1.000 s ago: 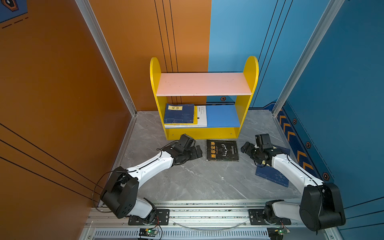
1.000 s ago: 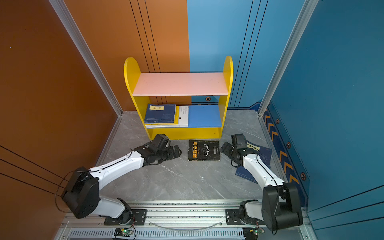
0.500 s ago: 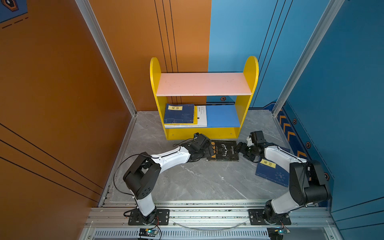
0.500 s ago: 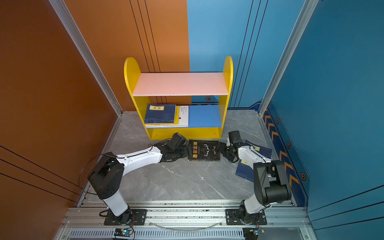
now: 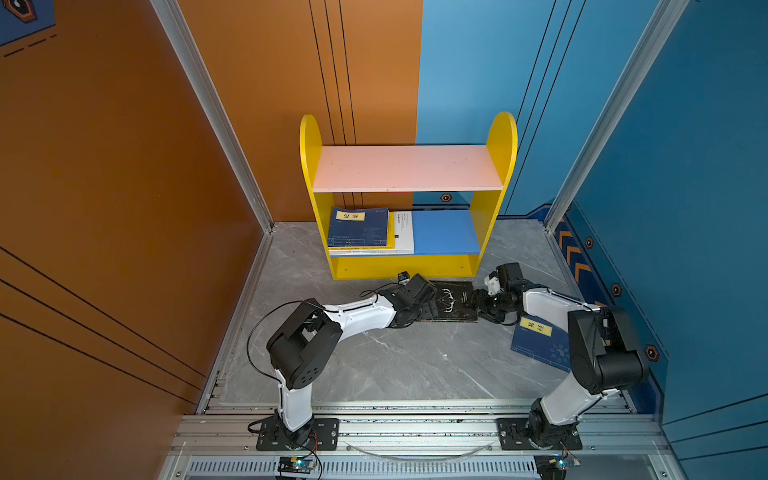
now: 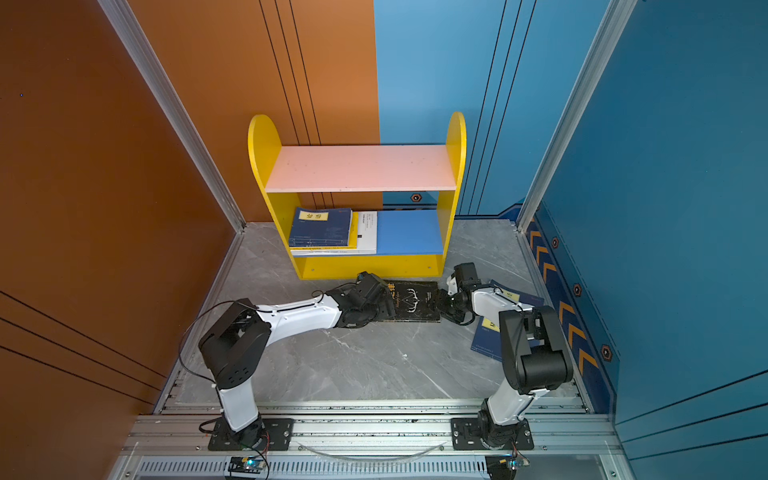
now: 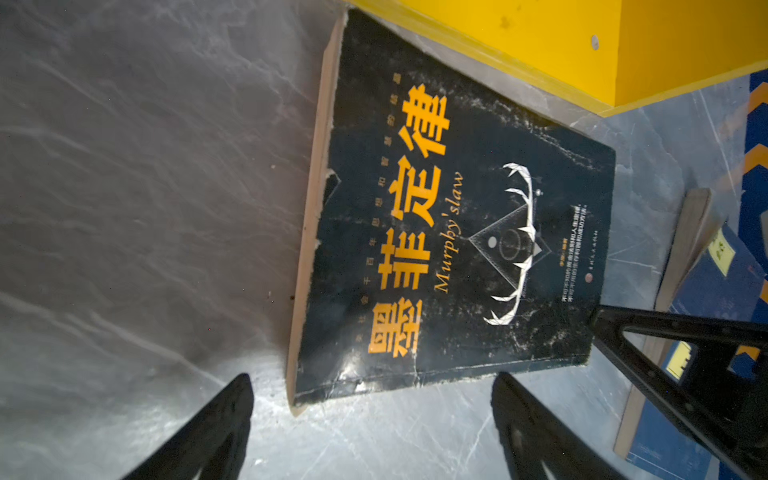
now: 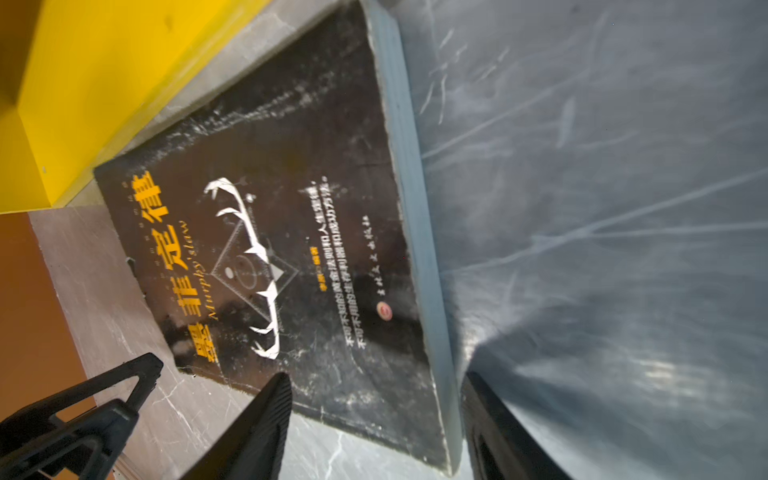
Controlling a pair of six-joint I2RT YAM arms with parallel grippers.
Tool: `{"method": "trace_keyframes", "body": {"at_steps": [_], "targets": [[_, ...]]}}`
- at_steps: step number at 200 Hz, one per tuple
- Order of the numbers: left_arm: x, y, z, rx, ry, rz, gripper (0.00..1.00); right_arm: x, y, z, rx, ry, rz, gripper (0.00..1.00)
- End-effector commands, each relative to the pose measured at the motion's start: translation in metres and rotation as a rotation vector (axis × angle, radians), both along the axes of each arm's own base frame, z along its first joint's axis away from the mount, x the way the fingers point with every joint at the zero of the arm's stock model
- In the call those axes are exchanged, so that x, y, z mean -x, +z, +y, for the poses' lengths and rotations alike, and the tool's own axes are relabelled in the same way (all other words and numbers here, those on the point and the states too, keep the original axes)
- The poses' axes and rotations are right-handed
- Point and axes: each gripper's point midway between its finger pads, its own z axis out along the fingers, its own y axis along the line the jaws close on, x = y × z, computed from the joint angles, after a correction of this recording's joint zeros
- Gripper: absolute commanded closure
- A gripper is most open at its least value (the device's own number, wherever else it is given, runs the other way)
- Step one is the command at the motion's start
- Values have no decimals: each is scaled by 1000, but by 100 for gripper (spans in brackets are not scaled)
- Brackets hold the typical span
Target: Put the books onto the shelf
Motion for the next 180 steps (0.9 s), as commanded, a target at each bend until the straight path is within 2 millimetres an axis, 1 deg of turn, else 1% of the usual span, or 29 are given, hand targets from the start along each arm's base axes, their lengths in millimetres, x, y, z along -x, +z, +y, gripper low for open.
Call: {"method": "trace_keyframes", "body": {"at_steps": [1,13,32,48,63,80,97,108,125,141,155,168,180], "targets": [[-4,-5,5,-16,16,20,10,7,2,15,3,62,3,35],[-6,-9,7,-6,6,35,10,14,0,23,29,89,2,36],[-7,-19,11,12,-19,82,10,33,-2,38,52,143,19,36],[-10,-21,18,4,-42,98,10,47,-2,53,69,199,14,36],[-12,-22,24,9,-61,116,10,56,2,66,90,245,4,36],[-13,-21,30,18,-69,136,11,62,14,86,96,297,-23,36],[-12,-20,39,8,-70,144,11,70,34,111,85,365,-67,36],[-12,-18,45,6,-62,140,11,72,47,118,111,386,-103,34],[-12,-15,53,4,-36,135,11,61,64,112,151,354,-167,32],[-12,-9,55,9,-29,122,11,41,76,98,163,286,-224,29],[-9,-5,53,16,-26,111,11,17,79,83,169,217,-260,27],[-6,-2,50,17,-25,102,11,-4,77,69,195,165,-268,27],[-3,-1,48,19,-14,97,11,-21,75,63,225,150,-280,27]]}}
